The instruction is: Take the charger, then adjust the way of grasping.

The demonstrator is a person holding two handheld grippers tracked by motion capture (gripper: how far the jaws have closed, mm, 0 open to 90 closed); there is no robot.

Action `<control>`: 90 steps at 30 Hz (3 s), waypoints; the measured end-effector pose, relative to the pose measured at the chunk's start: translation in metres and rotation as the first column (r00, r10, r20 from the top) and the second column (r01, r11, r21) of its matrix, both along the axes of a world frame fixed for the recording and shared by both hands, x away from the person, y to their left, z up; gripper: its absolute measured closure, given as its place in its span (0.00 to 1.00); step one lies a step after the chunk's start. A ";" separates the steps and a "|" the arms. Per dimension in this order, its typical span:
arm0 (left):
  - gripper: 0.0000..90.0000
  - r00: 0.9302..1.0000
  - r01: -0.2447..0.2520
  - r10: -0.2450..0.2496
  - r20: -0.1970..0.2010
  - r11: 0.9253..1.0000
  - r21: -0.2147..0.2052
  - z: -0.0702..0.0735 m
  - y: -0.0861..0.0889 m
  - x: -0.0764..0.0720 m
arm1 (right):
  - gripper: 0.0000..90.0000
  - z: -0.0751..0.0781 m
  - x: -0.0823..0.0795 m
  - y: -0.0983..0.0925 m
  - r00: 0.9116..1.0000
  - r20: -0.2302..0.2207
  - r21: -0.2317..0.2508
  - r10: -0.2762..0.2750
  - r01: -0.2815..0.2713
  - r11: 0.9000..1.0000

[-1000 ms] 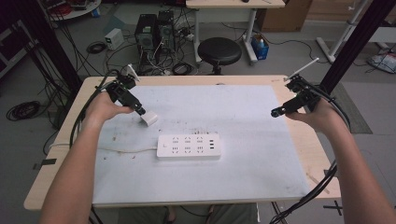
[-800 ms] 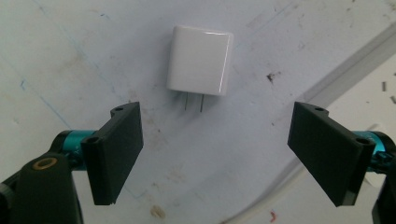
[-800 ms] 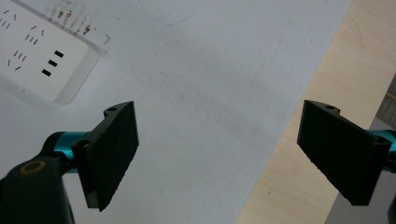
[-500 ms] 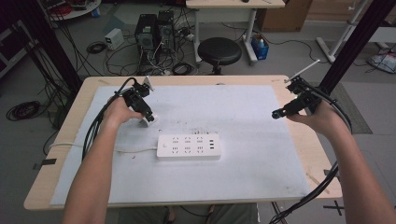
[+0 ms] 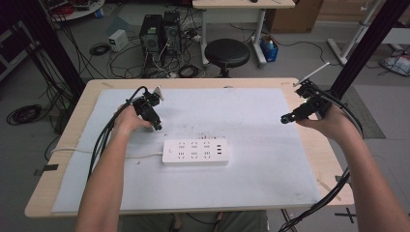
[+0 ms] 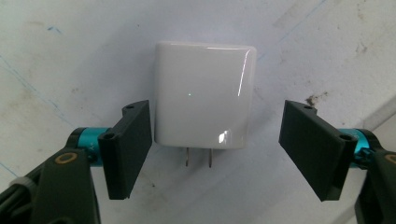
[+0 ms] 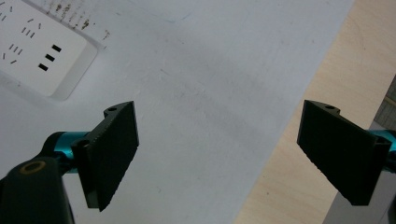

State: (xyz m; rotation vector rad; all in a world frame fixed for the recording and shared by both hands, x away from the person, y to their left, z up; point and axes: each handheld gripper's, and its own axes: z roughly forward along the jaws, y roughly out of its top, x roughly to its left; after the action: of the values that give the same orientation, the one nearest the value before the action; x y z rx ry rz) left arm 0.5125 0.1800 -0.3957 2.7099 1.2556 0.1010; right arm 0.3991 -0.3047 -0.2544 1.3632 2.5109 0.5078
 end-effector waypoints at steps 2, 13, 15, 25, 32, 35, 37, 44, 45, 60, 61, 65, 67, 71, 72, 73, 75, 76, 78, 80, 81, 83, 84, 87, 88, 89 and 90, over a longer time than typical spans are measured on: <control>0.30 1.000 0.006 -0.006 0.002 1.000 0.016 0.000 0.000 0.001 | 0.13 0.001 -0.001 0.000 1.000 0.001 0.004 -0.001 0.001 1.000; 0.35 1.000 0.011 -0.011 0.008 0.999 0.048 -0.008 -0.005 0.003 | 0.14 0.001 -0.002 -0.001 1.000 0.006 0.011 0.001 -0.001 1.000; 0.38 1.000 0.020 -0.020 0.002 0.998 0.067 -0.009 -0.006 0.003 | 0.14 0.001 -0.002 -0.002 1.000 0.007 0.012 0.000 0.000 1.000; 0.47 1.000 0.003 -0.004 0.012 0.997 0.075 -0.012 -0.006 0.003 | 0.14 0.002 -0.001 -0.005 1.000 0.008 0.019 -0.008 0.007 1.000; 0.47 0.999 0.021 -0.023 0.037 0.998 0.063 0.005 -0.003 -0.004 | 0.14 0.002 0.000 -0.002 1.000 0.004 0.011 -0.006 0.005 1.000; 0.47 0.998 0.017 -0.019 0.065 0.999 0.029 0.023 0.000 -0.012 | 0.14 0.004 0.001 0.000 1.000 0.007 0.012 -0.004 0.004 1.000; 0.47 0.996 0.023 -0.024 0.082 1.000 0.014 0.038 0.002 -0.017 | 0.14 0.004 0.001 0.002 1.000 0.005 0.008 -0.003 0.003 1.000; 0.47 0.991 0.043 -0.038 0.126 0.998 -0.035 0.087 0.008 -0.038 | 0.14 0.006 0.001 0.009 1.000 -0.001 0.011 -0.006 0.006 1.000; 0.47 0.990 0.043 -0.036 0.136 0.998 -0.046 0.093 0.007 -0.041 | 0.14 0.006 0.001 0.010 1.000 -0.003 0.009 -0.009 0.009 1.000; 0.47 0.973 0.137 -0.118 0.197 0.987 -0.081 0.130 -0.005 -0.069 | 0.14 0.017 -0.008 0.021 1.000 0.005 0.045 -0.012 0.012 0.999; 0.47 0.971 0.145 -0.126 0.203 0.986 -0.084 0.131 -0.007 -0.070 | 0.14 0.018 -0.008 0.021 1.000 0.004 0.050 -0.013 0.013 0.999; 0.47 0.958 0.196 -0.169 0.232 0.975 -0.102 0.136 -0.013 -0.078 | 0.14 0.019 -0.006 0.025 0.999 -0.018 0.088 -0.036 0.038 0.995; 0.47 0.951 0.219 -0.185 0.246 0.968 -0.119 0.139 -0.016 -0.081 | 0.14 0.019 -0.005 0.027 0.998 -0.032 0.124 -0.049 0.053 0.991; 0.47 0.937 0.274 -0.226 0.267 0.949 -0.156 0.143 -0.023 -0.087 | 0.14 0.017 -0.002 0.032 0.996 -0.071 0.194 -0.055 0.068 0.979; 0.47 0.931 0.293 -0.243 0.273 0.943 -0.161 0.143 -0.025 -0.089 | 0.13 0.017 -0.001 0.033 0.995 -0.080 0.215 -0.056 0.072 0.974; 0.47 0.926 0.310 -0.257 0.277 0.936 -0.167 0.144 -0.027 -0.090 | 0.14 0.017 -0.001 0.035 0.994 -0.091 0.235 -0.061 0.080 0.969; 0.47 0.916 0.341 -0.283 0.284 0.923 -0.181 0.145 -0.033 -0.093 | 0.14 0.016 0.000 0.038 0.992 -0.107 0.264 -0.061 0.087 0.961; 0.47 0.909 0.359 -0.298 0.290 0.914 -0.189 0.145 -0.036 -0.094 | 0.14 0.015 0.001 0.039 0.992 -0.115 0.283 -0.059 0.090 0.955; 0.47 0.895 0.395 -0.326 0.304 0.896 -0.204 0.146 -0.043 -0.097 | 0.14 0.014 0.001 0.042 0.988 -0.141 0.333 -0.062 0.106 0.937; 0.47 0.882 0.429 -0.351 0.315 0.875 -0.226 0.147 -0.050 -0.100 | 0.14 0.013 0.001 0.044 0.983 -0.174 0.390 -0.058 0.123 0.912; 0.47 0.872 0.448 -0.364 0.328 0.863 -0.234 0.148 -0.054 -0.102 | 0.14 0.012 0.000 0.045 0.980 -0.190 0.414 -0.058 0.134 0.901; 0.47 0.852 0.488 -0.389 0.350 0.833 -0.260 0.149 -0.063 -0.105 | 0.14 0.011 0.000 0.049 0.974 -0.220 0.451 -0.054 0.151 0.880; 0.47 0.840 0.510 -0.406 0.360 0.817 -0.270 0.150 -0.067 -0.107 | 0.14 0.011 -0.001 0.050 0.970 -0.237 0.468 -0.053 0.162 0.869; 0.47 0.809 0.560 -0.439 0.391 0.777 -0.286 0.151 -0.082 -0.112 | 0.14 0.010 -0.003 0.054 0.962 -0.271 0.530 -0.034 0.178 0.829; 0.47 0.799 0.575 -0.447 0.402 0.765 -0.291 0.152 -0.088 -0.115 | 0.14 0.011 -0.003 0.056 0.958 -0.285 0.545 -0.029 0.186 0.818; 0.47 0.784 0.596 -0.463 0.413 0.748 -0.293 0.153 -0.092 -0.116 | 0.14 0.011 -0.003 0.057 0.955 -0.297 0.561 -0.022 0.193 0.805; 0.47 0.776 0.607 -0.465 0.426 0.734 -0.305 0.152 -0.097 -0.119 | 0.14 0.011 -0.004 0.058 0.952 -0.305 0.577 -0.015 0.197 0.793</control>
State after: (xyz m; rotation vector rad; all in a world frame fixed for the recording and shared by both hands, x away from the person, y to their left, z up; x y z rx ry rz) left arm 0.3938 0.0829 -0.2434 2.4126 0.2982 0.1670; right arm 0.3955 -0.2462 -0.2436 1.9076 2.5743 1.2565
